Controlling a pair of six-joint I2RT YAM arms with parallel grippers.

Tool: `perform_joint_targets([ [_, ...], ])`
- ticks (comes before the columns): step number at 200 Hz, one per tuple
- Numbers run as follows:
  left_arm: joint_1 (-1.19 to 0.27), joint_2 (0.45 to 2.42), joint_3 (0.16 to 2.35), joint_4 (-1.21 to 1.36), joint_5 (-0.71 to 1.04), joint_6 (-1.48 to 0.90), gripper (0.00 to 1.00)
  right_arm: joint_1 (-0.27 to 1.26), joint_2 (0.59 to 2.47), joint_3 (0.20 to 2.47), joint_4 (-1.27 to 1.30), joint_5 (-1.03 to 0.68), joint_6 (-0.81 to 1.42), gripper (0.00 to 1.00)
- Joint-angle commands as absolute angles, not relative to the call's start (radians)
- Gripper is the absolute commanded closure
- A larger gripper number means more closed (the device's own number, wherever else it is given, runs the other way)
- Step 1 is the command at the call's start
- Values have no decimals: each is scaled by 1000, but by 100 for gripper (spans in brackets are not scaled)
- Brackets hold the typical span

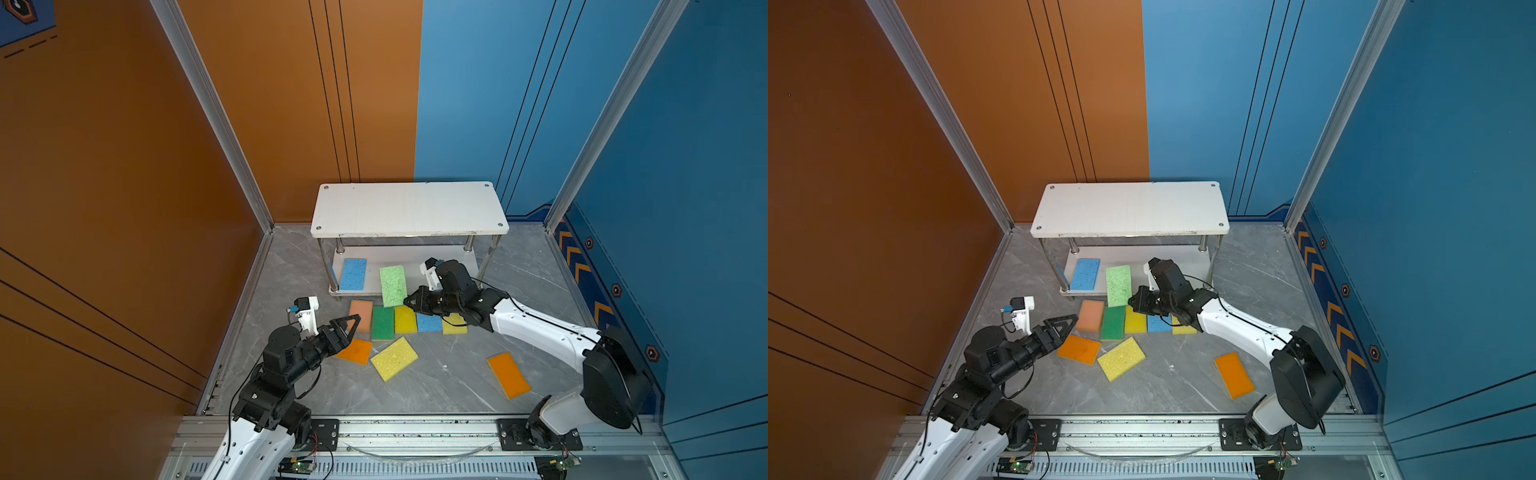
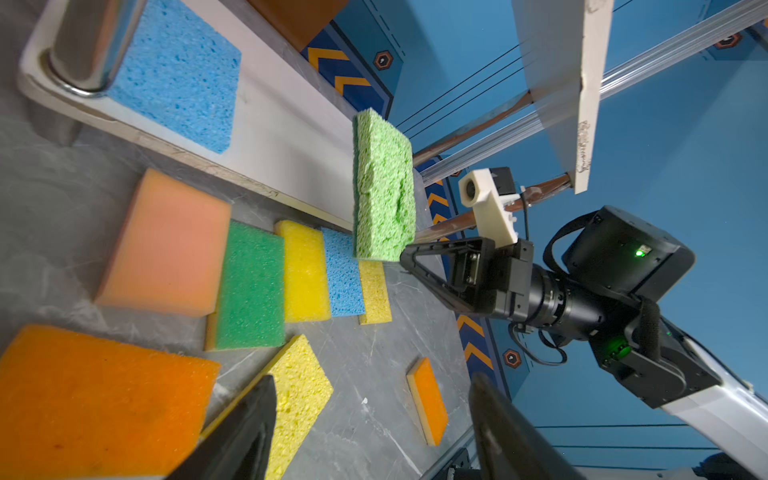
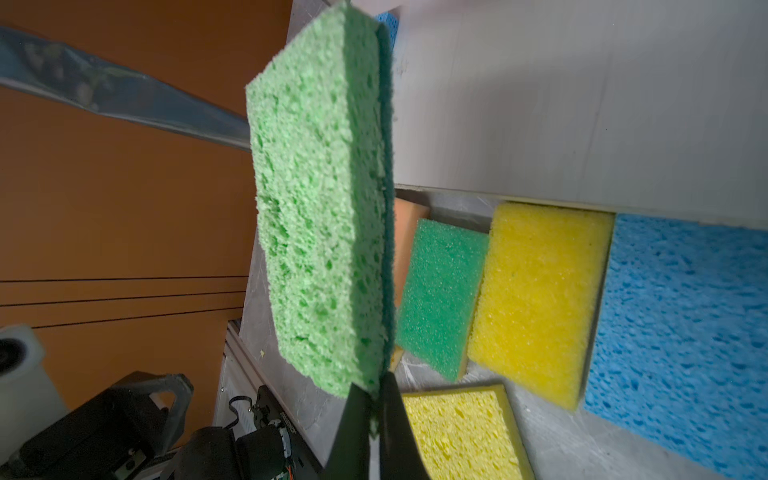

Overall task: Place and organize the cleaning sponges onto the shelf
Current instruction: 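Place the light green sponge beside the blue one with right gripper while left gripper retracts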

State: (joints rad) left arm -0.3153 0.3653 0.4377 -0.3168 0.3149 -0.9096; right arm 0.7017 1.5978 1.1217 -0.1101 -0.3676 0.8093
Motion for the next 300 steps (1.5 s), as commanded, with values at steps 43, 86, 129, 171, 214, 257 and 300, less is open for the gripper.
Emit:
perform_joint_targets([
  [43, -221, 368, 460, -431, 401, -855, 27, 665, 1862, 1330, -16, -446, 895, 95],
  [86, -175, 362, 458, -445, 444, -848, 27, 656, 1972, 1381, 75, -471, 997, 96],
  [129, -134, 351, 451, -455, 481, -847, 27, 655, 2030, 1411, 107, -470, 1038, 96],
  [171, -96, 352, 448, -457, 516, -842, 27, 651, 2052, 1419, 120, -465, 1052, 96],
  [214, -72, 351, 439, -458, 540, -842, 27, 648, 2057, 1415, 127, -459, 1058, 95],
  [257, -69, 351, 438, -458, 543, -844, 27, 647, 2061, 1414, 132, -456, 1063, 92],
  [300, -69, 352, 440, -457, 549, -845, 27, 648, 2068, 1410, 141, -460, 1070, 87],
])
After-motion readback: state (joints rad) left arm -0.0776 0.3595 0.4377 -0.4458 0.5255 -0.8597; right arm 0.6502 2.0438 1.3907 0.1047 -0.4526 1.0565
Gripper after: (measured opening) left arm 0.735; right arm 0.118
